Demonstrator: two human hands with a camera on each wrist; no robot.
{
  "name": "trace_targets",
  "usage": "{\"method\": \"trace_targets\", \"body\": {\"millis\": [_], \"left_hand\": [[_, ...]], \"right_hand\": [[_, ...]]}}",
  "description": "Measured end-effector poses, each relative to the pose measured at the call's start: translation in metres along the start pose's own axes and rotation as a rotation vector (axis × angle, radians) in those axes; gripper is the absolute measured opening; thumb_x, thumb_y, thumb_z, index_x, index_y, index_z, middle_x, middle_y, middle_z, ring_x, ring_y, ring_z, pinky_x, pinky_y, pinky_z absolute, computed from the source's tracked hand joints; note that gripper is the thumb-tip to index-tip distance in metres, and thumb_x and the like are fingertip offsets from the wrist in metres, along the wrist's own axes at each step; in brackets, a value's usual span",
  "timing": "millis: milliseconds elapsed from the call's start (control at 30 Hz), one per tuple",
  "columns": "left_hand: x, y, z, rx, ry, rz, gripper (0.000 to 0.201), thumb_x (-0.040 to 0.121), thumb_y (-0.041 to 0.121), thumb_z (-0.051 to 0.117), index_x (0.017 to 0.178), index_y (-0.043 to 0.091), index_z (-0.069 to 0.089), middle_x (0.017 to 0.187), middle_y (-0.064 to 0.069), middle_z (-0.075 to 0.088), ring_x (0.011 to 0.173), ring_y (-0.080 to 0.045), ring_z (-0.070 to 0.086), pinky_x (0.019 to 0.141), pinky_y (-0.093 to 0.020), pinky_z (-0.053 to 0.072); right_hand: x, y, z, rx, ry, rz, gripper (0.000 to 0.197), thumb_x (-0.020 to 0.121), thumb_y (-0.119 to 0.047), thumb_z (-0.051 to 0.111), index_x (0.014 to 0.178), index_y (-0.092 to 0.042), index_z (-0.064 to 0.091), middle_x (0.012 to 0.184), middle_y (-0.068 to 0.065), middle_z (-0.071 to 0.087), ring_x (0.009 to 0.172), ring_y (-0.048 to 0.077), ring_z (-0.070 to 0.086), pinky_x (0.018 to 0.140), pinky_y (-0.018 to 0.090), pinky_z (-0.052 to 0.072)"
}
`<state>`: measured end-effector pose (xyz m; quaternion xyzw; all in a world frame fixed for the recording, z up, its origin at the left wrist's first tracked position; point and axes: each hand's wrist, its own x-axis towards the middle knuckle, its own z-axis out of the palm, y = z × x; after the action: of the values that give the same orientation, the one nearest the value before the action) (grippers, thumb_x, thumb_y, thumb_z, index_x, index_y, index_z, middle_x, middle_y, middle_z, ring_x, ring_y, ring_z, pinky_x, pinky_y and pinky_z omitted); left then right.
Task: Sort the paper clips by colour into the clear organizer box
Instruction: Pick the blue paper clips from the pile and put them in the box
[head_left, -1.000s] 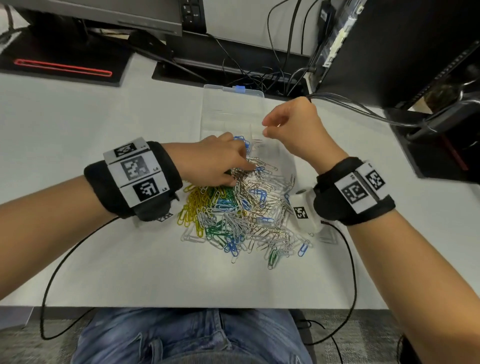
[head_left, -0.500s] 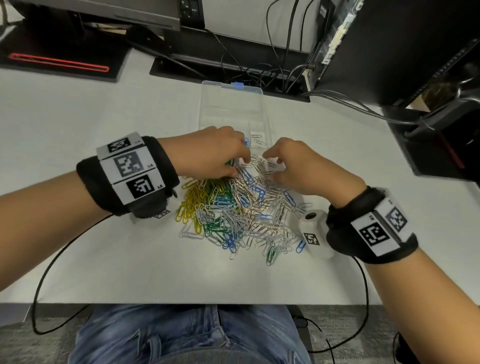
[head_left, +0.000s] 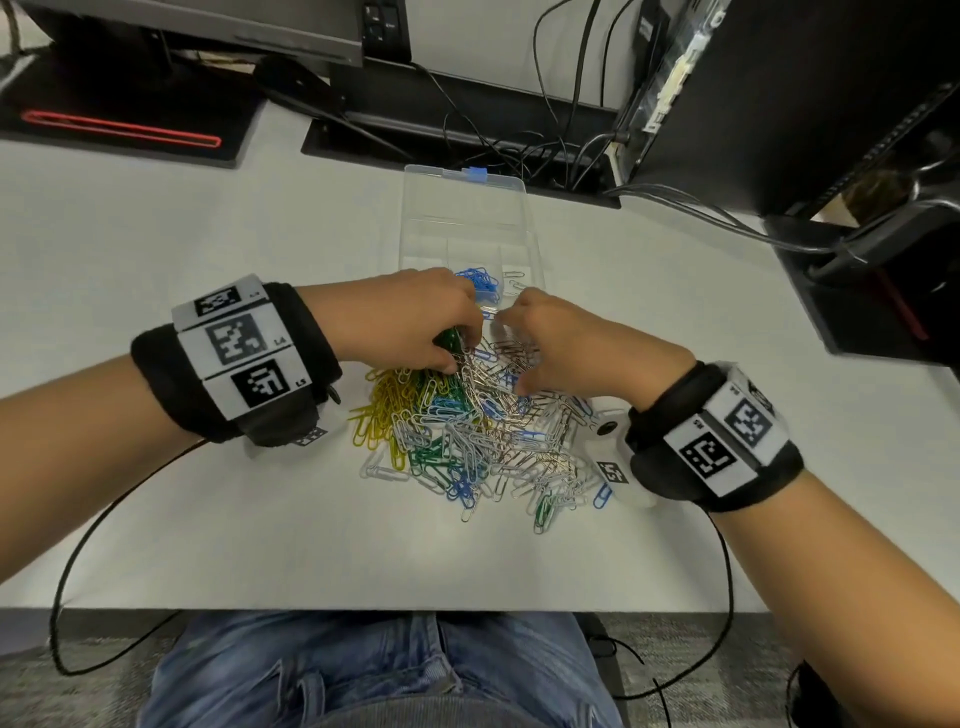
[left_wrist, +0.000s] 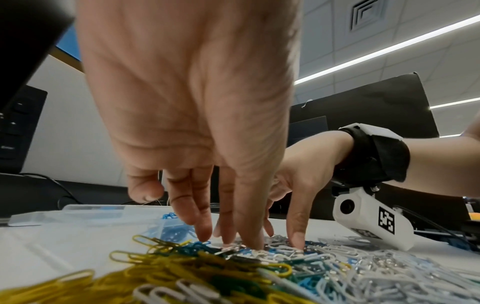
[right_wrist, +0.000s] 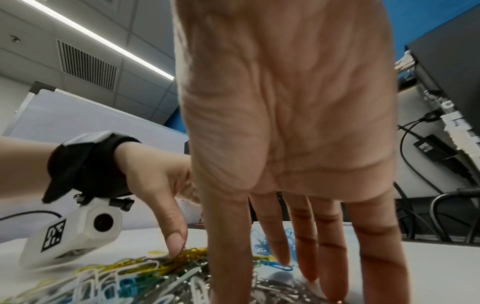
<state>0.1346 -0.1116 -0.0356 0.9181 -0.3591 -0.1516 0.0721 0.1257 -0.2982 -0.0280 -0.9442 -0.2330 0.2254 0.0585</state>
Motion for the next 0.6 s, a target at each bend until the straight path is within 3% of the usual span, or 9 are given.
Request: {"method": "trace_targets", "body": {"millis": [67, 200, 333, 433, 533, 600], "left_hand": [[0.002, 0.002, -0.001, -0.012, 0.007, -0.001, 0.033, 0.085, 0.037, 0.066, 0.114, 0.021, 0.06, 0.11, 0.001, 0.053, 0.105, -0.018, 0.048, 0.089, -0.038, 0.043], [0.007, 0.004, 0.0, -0.031, 0.001, -0.004, 0.036, 0.084, 0.038, 0.066, 0.115, 0.021, 0.059, 0.104, 0.004, 0.054, 0.101, -0.017, 0.05, 0.084, -0.033, 0.044], [0.008, 0.003, -0.001, -0.023, -0.024, 0.024, 0.039, 0.085, 0.038, 0.065, 0.122, 0.025, 0.058, 0.11, 0.001, 0.054, 0.106, -0.019, 0.049, 0.087, -0.038, 0.044], [0.006, 0.003, -0.001, 0.018, -0.092, 0.046, 0.042, 0.088, 0.039, 0.062, 0.129, 0.03, 0.056, 0.116, -0.001, 0.049, 0.112, -0.018, 0.041, 0.088, -0.037, 0.041], [0.005, 0.002, 0.0, 0.007, -0.075, 0.058, 0.04, 0.088, 0.04, 0.061, 0.126, 0.029, 0.058, 0.115, 0.002, 0.049, 0.111, -0.016, 0.04, 0.088, -0.035, 0.04], [0.007, 0.003, 0.001, -0.004, -0.011, 0.035, 0.04, 0.088, 0.041, 0.061, 0.125, 0.025, 0.057, 0.113, 0.001, 0.051, 0.108, -0.016, 0.043, 0.087, -0.034, 0.04]], "right_hand": [[0.004, -0.003, 0.0, -0.024, 0.013, -0.007, 0.047, 0.078, -0.019, 0.075, 0.12, -0.014, 0.053, 0.104, 0.0, 0.04, 0.094, 0.019, 0.046, 0.077, 0.028, 0.039], [0.012, -0.003, 0.003, -0.033, 0.054, -0.013, 0.016, 0.081, -0.006, 0.067, 0.092, -0.015, 0.059, 0.088, 0.002, 0.054, 0.086, 0.022, 0.055, 0.067, 0.027, 0.037], [0.013, 0.006, -0.001, 0.024, 0.076, 0.015, 0.015, 0.08, -0.004, 0.069, 0.078, -0.016, 0.061, 0.079, 0.001, 0.06, 0.072, 0.017, 0.055, 0.059, 0.021, 0.038], [0.008, 0.017, -0.009, 0.214, 0.135, 0.084, 0.013, 0.079, 0.001, 0.067, 0.076, -0.011, 0.065, 0.065, -0.003, 0.059, 0.056, 0.008, 0.054, 0.049, 0.01, 0.041], [0.002, 0.029, -0.016, 0.542, 0.163, 0.096, 0.006, 0.079, 0.006, 0.068, 0.079, 0.0, 0.068, 0.063, 0.012, 0.065, 0.048, 0.012, 0.06, 0.054, 0.022, 0.054], [0.0, 0.033, -0.018, 0.684, 0.172, 0.077, 0.004, 0.078, 0.007, 0.069, 0.08, 0.004, 0.068, 0.062, 0.014, 0.064, 0.047, 0.01, 0.059, 0.053, 0.023, 0.055]]}}
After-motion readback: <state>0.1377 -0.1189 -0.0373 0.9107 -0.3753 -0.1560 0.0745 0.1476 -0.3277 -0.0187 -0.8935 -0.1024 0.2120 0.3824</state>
